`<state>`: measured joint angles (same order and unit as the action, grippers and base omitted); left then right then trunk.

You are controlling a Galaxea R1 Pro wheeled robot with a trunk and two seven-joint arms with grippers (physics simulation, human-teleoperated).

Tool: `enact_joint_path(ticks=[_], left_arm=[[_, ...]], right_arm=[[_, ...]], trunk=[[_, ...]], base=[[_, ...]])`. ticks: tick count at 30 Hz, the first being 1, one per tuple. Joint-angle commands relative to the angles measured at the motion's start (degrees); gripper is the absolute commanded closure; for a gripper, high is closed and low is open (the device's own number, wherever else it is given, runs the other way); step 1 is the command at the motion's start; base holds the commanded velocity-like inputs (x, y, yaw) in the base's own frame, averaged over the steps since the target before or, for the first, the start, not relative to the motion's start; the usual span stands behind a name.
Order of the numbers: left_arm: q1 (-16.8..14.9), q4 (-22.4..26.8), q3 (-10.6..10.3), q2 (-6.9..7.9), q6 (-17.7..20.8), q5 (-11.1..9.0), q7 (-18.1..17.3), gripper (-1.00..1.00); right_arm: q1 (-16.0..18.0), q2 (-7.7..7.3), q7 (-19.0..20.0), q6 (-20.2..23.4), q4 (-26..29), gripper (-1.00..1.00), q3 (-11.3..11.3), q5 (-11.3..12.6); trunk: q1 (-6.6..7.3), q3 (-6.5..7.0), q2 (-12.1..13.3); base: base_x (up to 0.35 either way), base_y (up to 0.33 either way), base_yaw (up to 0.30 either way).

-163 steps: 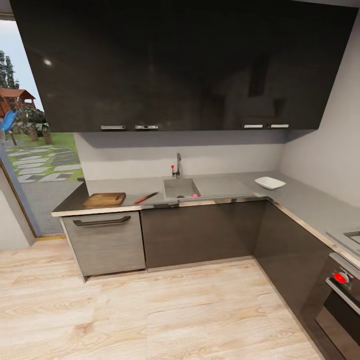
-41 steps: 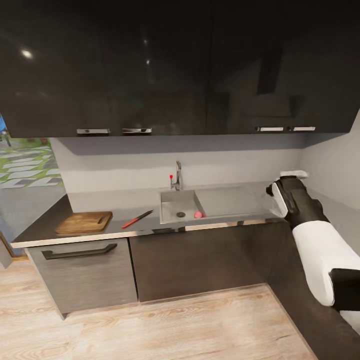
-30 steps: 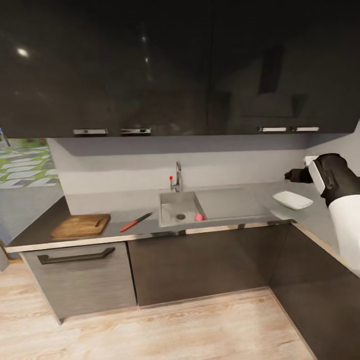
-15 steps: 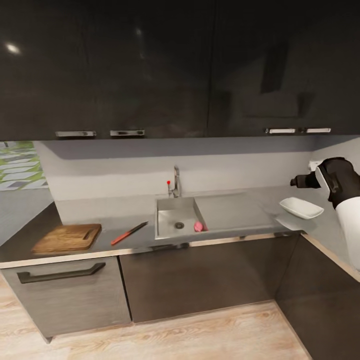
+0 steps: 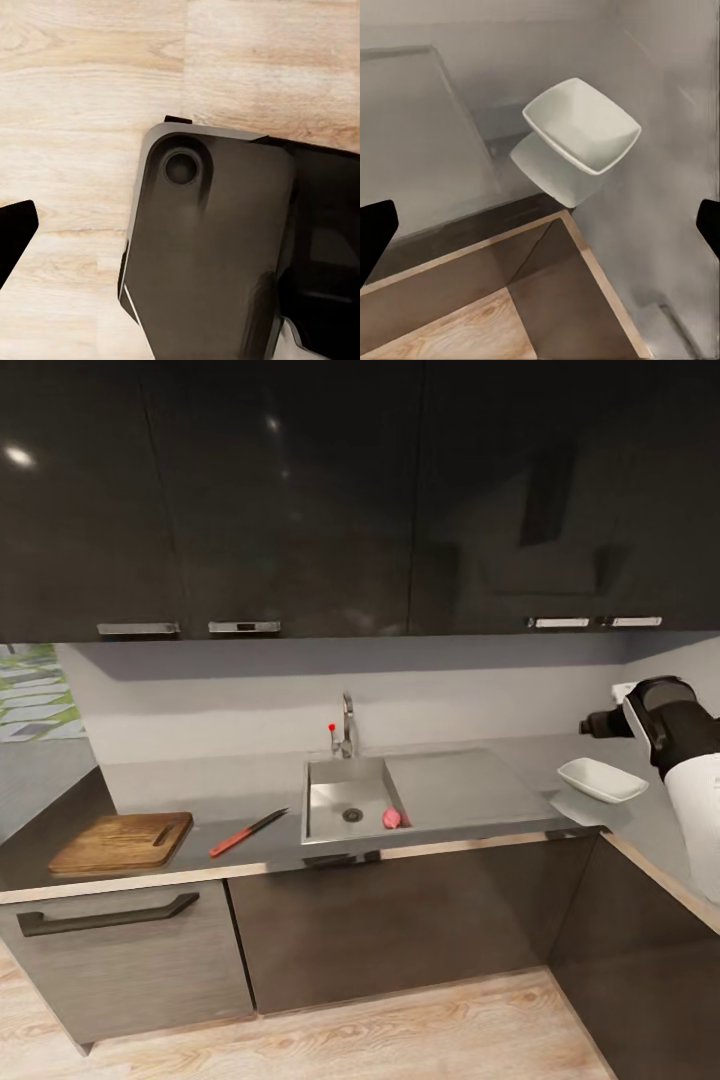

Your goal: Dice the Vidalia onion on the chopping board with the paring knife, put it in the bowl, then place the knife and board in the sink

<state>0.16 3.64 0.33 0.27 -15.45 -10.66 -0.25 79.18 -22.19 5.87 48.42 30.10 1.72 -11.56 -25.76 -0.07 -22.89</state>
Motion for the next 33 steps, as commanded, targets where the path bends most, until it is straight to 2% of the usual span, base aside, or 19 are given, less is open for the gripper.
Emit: enact_joint_path(ticks=[1, 8, 19, 23, 33], left_arm=[[0.02, 0.0, 0.01, -0.01, -0.11, -0.24, -0.02, -1.0], [0.02, -0.03, 0.02, -0.01, -0.11, -0.24, -0.02, -1.0], [0.02, -0.03, 0.0, -0.01, -0.11, -0.24, -0.03, -1.0], [0.02, -0.03, -0.02, -0.01, -0.11, -0.24, -0.01, -1.0], [0.02, -0.03, -0.06, -0.03, -0.11, -0.24, -0.06, -1.0]], right_arm=[[0.01, 0.06, 0.25, 0.31, 0.28, -1.0, 0.42, -0.96], [0.01, -0.51, -2.0, 0.36, 0.92, -1.0, 0.56, -3.18], [0.01, -1.11, -2.44, 0.45, 1.1, -1.0, 0.49, -3.29], [0.01, -1.82, -2.45, 0.45, 1.04, -1.0, 0.48, -3.29], [0.01, -2.07, -2.45, 0.45, 0.99, -1.0, 0.41, -3.29]], trunk=[[-0.02, -0.02, -0.03], [-0.02, -0.02, -0.03], [-0.02, 0.02, -0.03], [-0.02, 0.16, -0.03], [-0.02, 0.66, -0.03]], base=[[0.0, 0.0, 0.0], [0.0, 0.0, 0.0], [0.0, 0.0, -0.017], [0.0, 0.0, -0.151], [0.0, 0.069, -0.218]])
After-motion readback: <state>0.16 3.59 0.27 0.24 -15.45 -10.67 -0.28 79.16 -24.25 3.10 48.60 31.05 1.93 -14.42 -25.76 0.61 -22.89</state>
